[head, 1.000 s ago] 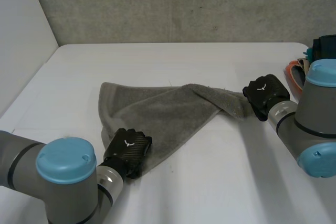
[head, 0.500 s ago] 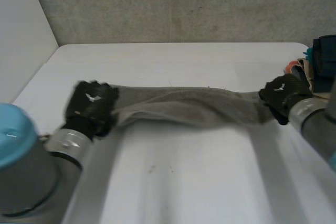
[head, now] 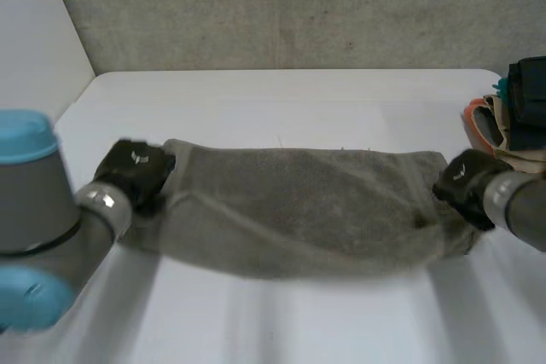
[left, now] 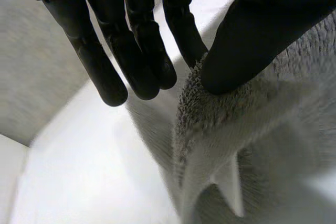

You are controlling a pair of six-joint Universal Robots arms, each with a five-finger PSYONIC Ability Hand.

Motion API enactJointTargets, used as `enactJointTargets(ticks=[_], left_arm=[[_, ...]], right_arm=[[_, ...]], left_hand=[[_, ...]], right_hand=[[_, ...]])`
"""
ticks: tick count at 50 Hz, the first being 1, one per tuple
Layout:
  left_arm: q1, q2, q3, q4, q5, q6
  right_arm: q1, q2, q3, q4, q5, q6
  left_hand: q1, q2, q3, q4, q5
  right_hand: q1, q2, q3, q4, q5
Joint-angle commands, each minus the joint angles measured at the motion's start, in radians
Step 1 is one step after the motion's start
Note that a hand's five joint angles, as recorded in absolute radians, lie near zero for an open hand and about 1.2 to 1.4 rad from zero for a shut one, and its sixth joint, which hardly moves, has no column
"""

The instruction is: Fold the laundry.

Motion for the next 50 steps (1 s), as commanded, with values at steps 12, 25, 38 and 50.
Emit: enactJointTargets(ticks=[12,25,38,50], left_arm=[[0.063,-0.230,0.746,0.722,-0.052,0.074],[0.080,-0.230,0.477,0.607,-0.045,-0.018],[0.076,-0.259,0.112,0.561,0.055,-0.006],[0.152,0.135,-0.230,-0.030,0.058,0.009]], right_arm=[[0.070,0.138,-0.548,-0.916,0.049,0.216],[0.119,0.175,-0.391,-0.854,0.025,0.236],[0.110,0.321,-0.247,-0.590,0.017,0.277],[-0.005,0.053,0.021,-0.086,0.000,0.215]], left_hand=[[0.263,0.198,0.204,0.194,0.242],[0.263,0.198,0.204,0.194,0.242],[0.263,0.198,0.204,0.194,0.242],[0.263,0.198,0.204,0.194,0.242]], right_hand=[[0.413,0.218,0.212,0.207,0.228],[0.413,0.218,0.212,0.207,0.228],[0.413,0.218,0.212,0.207,0.228],[0.413,0.218,0.212,0.207,0.228]])
